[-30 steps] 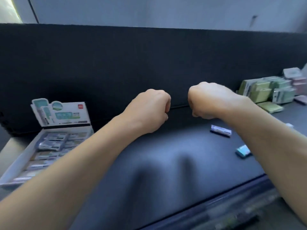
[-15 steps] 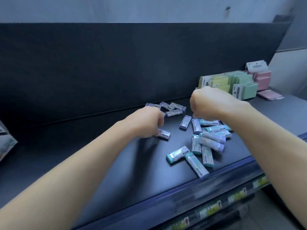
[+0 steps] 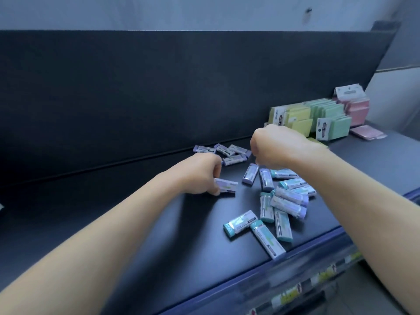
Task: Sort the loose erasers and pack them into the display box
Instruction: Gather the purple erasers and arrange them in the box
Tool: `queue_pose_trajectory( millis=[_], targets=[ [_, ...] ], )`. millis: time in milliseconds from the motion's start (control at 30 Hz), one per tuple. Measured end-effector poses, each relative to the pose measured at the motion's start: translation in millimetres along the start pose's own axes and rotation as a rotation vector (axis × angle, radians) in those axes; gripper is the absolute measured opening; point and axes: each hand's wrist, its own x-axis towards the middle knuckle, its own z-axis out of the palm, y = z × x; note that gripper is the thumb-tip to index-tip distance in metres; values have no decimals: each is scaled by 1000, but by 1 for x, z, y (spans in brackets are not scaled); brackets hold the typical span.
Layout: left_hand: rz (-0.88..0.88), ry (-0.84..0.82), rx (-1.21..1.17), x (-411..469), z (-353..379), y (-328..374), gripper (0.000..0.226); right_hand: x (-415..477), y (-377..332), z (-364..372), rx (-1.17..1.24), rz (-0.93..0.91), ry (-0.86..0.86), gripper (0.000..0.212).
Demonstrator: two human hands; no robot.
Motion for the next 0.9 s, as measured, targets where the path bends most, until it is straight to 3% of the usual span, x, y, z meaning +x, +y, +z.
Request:
queue_pose_trajectory(
  millis=[300,667,900],
  targets=[
    [42,112,-167,-4,-13,-8,9,35,-10,13,26,-45,-48,12],
    [-244,204,-360,-10,-8,0,6,64,-9,25,34,-253,-98,31],
    [-338,255,-408,-4,10,24,5,68,5,31,44,-371,-106,31]
  ],
)
